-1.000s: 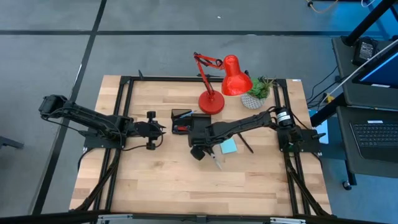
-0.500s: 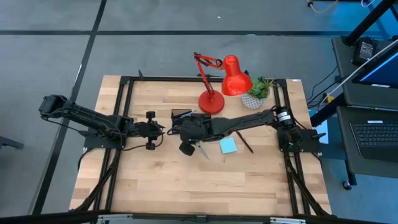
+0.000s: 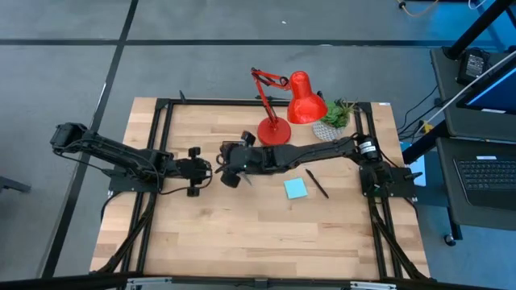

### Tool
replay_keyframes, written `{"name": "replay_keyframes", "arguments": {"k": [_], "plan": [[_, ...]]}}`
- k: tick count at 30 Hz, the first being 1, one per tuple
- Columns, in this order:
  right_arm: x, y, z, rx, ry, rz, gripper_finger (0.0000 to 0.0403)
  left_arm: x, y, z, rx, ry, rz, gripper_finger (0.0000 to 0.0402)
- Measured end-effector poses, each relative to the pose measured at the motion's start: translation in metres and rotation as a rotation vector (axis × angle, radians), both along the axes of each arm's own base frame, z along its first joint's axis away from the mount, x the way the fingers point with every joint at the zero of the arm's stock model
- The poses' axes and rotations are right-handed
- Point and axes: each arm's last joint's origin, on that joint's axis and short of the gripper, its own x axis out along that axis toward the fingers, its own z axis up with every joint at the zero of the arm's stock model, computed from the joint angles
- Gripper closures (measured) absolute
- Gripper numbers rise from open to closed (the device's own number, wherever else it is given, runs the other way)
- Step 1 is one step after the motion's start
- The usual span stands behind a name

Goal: Pick and place office supplies into organizer
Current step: Put the black scissors into the black desk organizer

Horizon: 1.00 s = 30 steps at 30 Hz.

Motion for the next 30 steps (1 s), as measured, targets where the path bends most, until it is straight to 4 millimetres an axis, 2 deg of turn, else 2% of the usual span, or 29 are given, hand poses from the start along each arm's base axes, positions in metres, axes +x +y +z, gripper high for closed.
{"name": "replay_keyframes", "arguments": {"k": [7,16,26,30], "plan": [[0.007,-0.024,0.014,-0.186,-0.087,-0.069,0.0323,0.0,-0.002,0.0,-0.049,0.005,-0.046,0.0297],[0.012,-0.049,0.031,-0.292,-0.203,-0.086,0.0323,0.0,-0.002,0.0,-0.048,0.004,-0.046,0.0297],[0.01,-0.07,0.03,-0.334,-0.173,-0.109,0.0323,0.0,-0.002,0.0,-0.048,0.003,-0.046,0.0297],[0.014,-0.071,0.022,-0.352,-0.152,-0.102,0.0323,0.0,-0.002,0.0,-0.049,0.002,-0.046,0.0297]]}}
